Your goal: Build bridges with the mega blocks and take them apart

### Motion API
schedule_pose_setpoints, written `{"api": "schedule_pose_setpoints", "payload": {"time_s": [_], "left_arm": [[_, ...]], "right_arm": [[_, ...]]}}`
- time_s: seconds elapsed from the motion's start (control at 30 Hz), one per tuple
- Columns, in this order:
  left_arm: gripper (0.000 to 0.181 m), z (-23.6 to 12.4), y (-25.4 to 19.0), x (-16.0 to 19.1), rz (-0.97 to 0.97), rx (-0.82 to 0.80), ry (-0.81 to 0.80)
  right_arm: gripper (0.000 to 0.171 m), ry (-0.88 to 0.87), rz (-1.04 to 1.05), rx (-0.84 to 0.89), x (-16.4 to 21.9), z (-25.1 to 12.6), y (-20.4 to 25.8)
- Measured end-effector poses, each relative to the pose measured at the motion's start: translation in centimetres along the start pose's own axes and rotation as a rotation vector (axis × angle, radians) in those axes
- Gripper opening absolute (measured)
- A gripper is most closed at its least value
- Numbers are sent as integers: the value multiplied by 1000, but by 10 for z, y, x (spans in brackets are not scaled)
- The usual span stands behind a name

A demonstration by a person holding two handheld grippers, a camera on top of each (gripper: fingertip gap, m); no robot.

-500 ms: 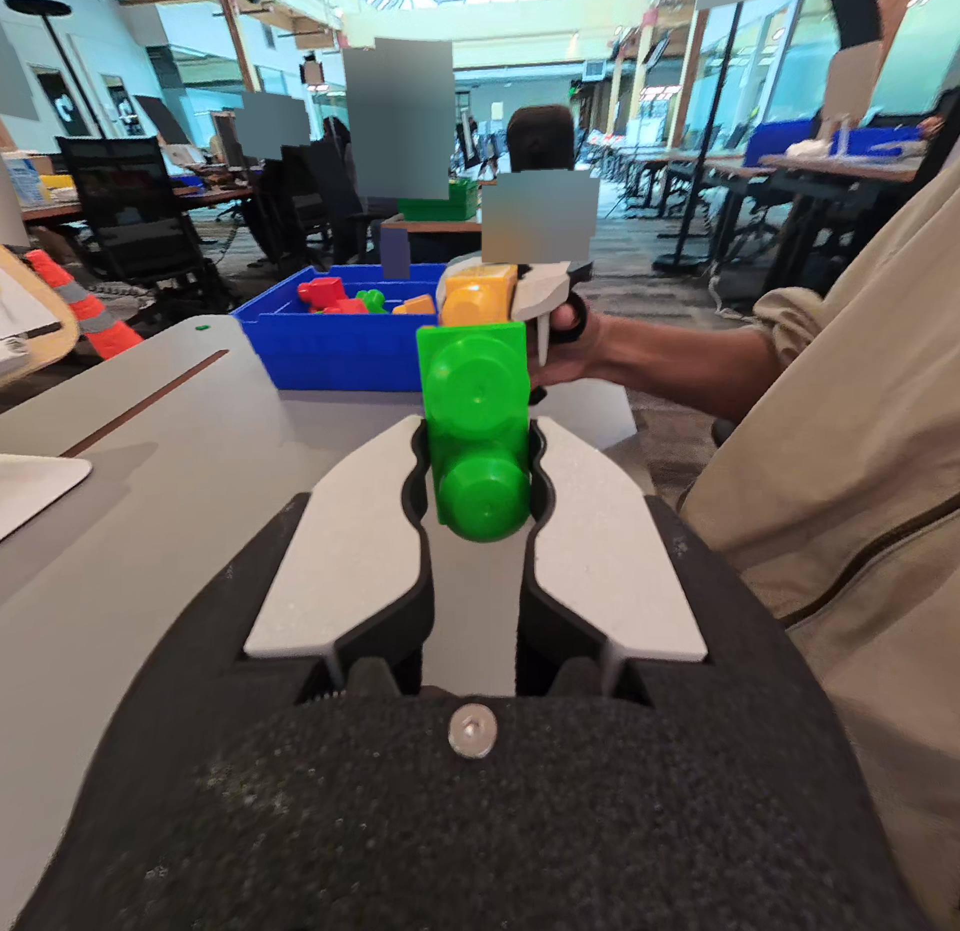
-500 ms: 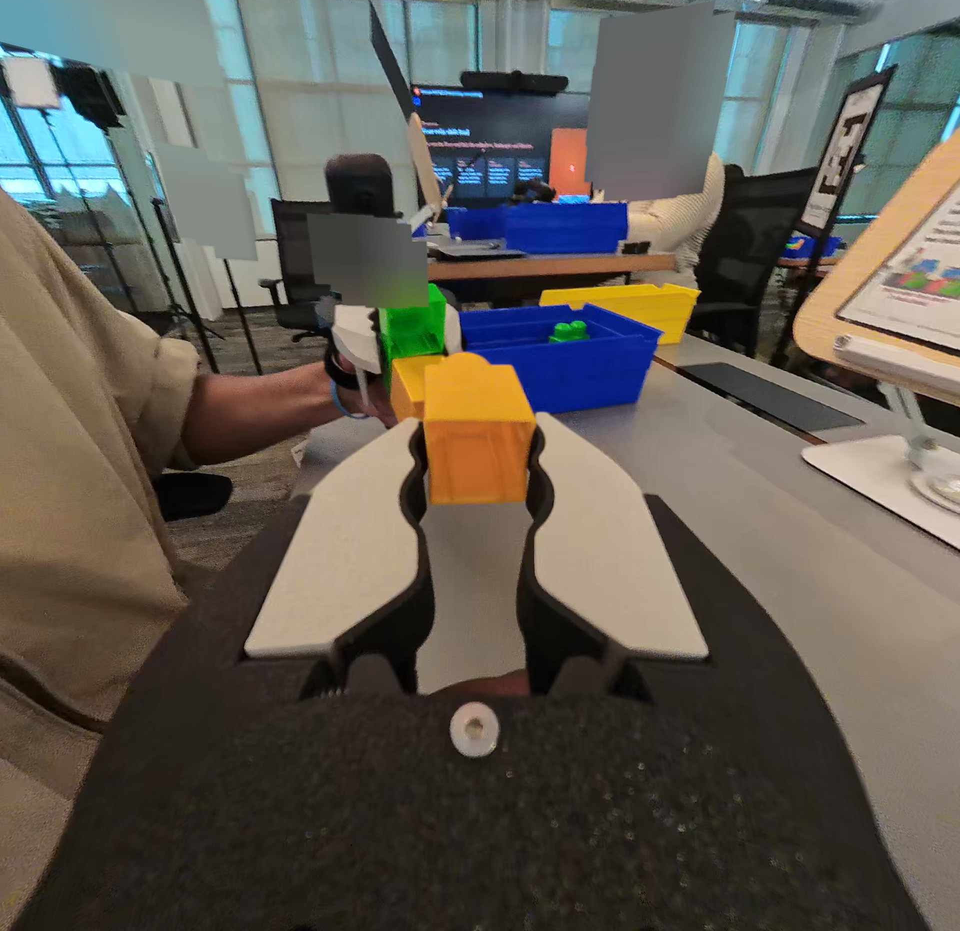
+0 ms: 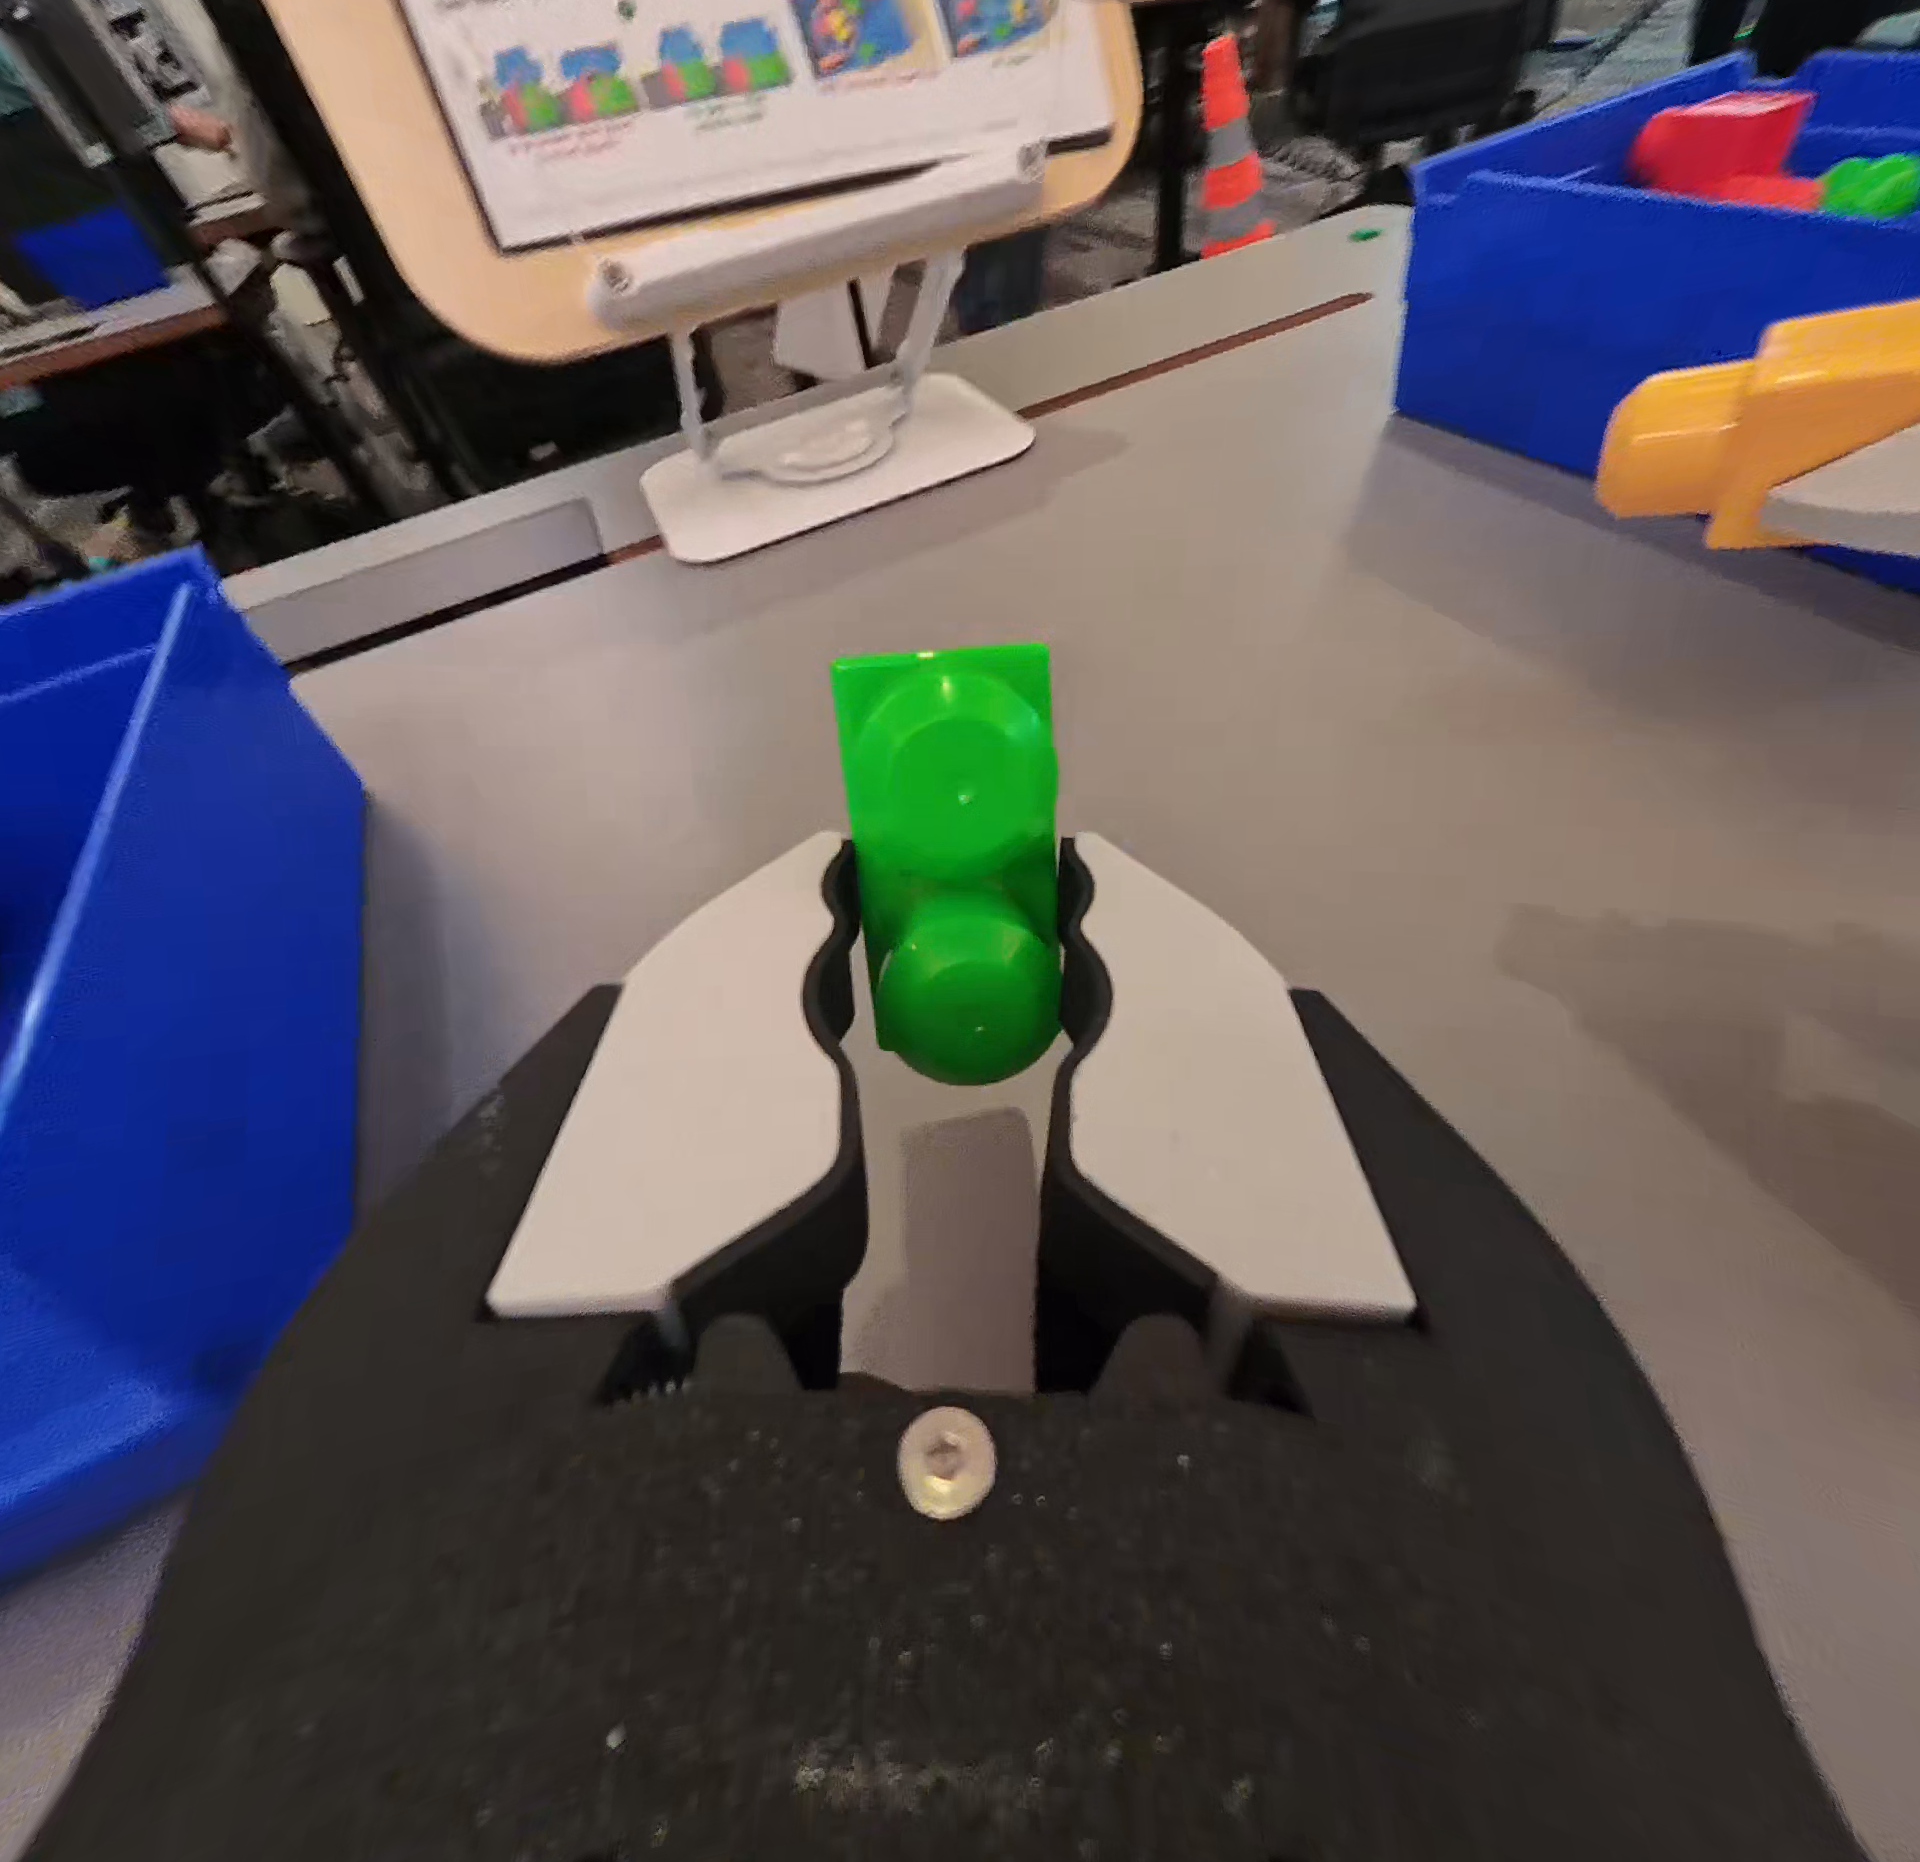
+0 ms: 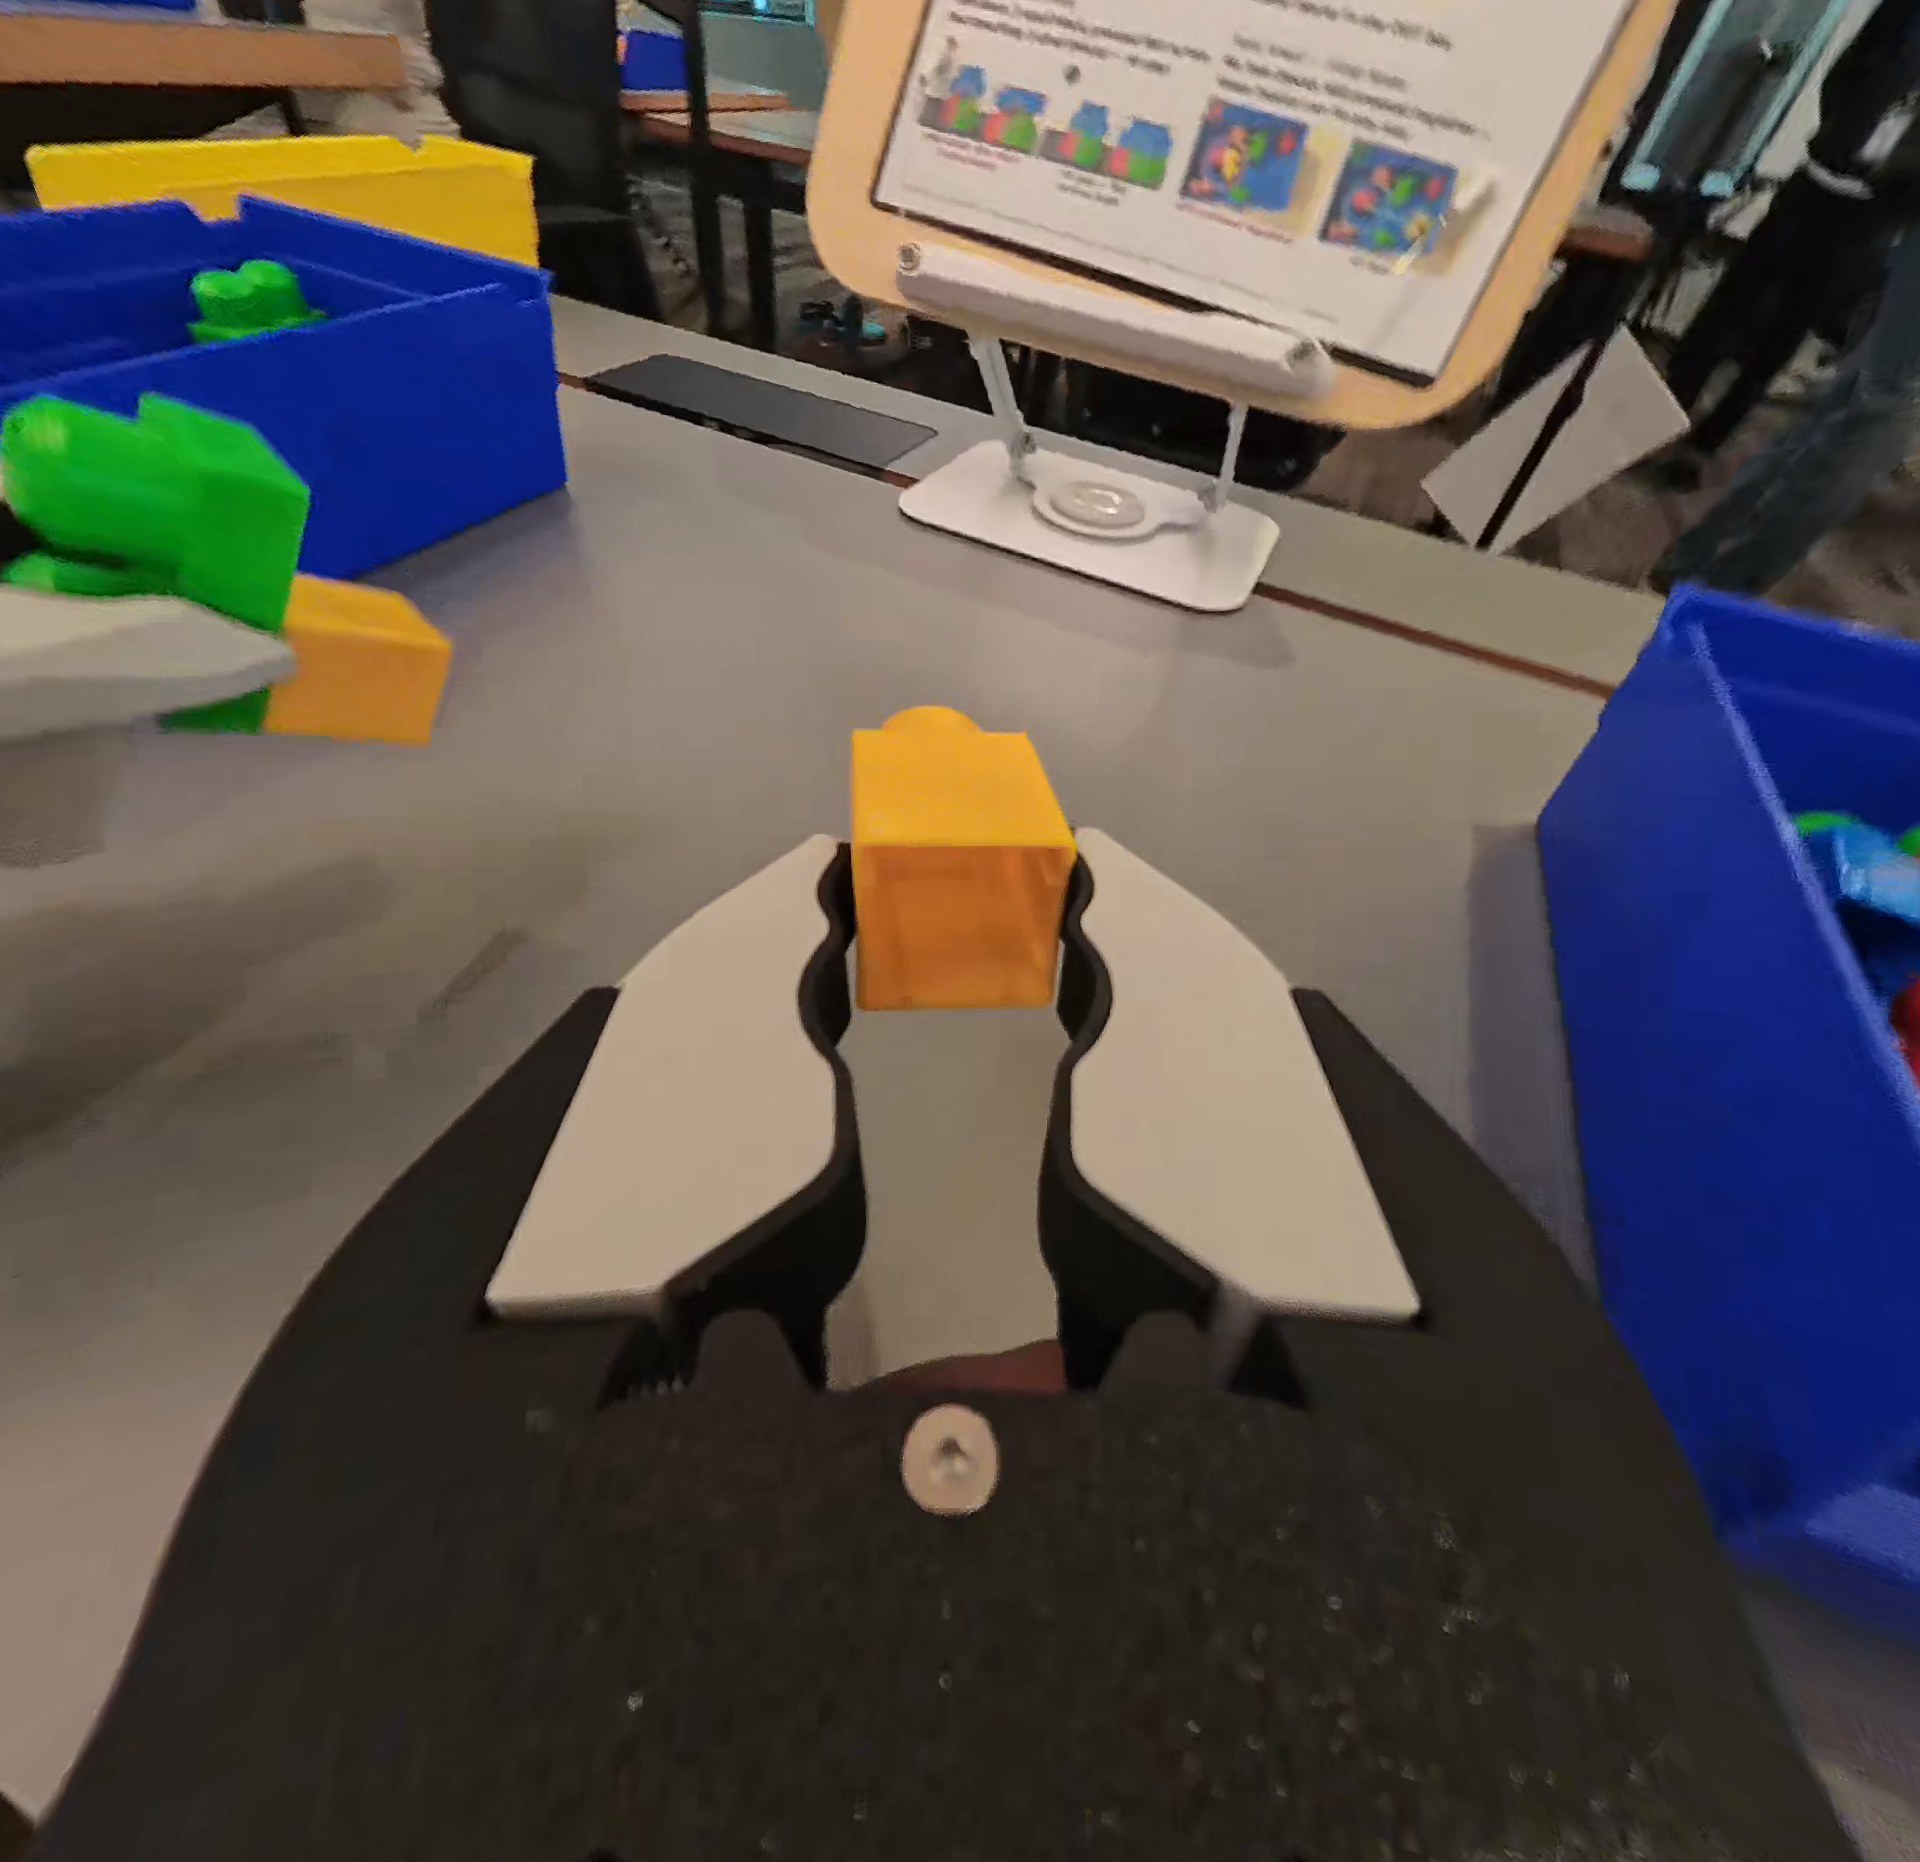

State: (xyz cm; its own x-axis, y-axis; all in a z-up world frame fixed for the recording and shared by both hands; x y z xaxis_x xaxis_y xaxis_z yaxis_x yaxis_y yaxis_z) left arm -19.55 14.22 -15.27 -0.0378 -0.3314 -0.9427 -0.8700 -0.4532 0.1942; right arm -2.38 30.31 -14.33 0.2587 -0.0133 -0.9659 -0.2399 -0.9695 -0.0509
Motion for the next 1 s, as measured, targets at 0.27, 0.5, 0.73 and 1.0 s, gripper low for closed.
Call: {"api": "schedule_pose_setpoints", "payload": {"time_s": [0.27,0.5,0.73,1.0], "left_arm": [[36,-2,9,6,-56,-33,-13],[36,-4,8,3,-47,0,-20],[36,-4,-1,6,-49,66,-9],[36,-3,-8,8,-40,109,12]], "right_arm": [[37,18,47,6,10,2,-2],[37,4,-16,126,-15,-23,-54],[37,198,13,279,-24,-57,-205],[37,640,152,12,40,-37,-229]]}}
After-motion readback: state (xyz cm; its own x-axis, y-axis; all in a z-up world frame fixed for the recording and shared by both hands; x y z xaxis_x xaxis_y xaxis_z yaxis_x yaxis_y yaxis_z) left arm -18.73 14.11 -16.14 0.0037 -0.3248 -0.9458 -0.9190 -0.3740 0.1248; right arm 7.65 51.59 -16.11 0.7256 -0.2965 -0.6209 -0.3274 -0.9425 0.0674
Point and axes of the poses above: each gripper's, where its closed fingertips meet, z out along the fingers, x out of its underside, y = z × x across the jaws, the point moved 7 cm from there along -z, back along the fingers, and after that the axes turned 8 degrees about -x, right-handed, at the moved point
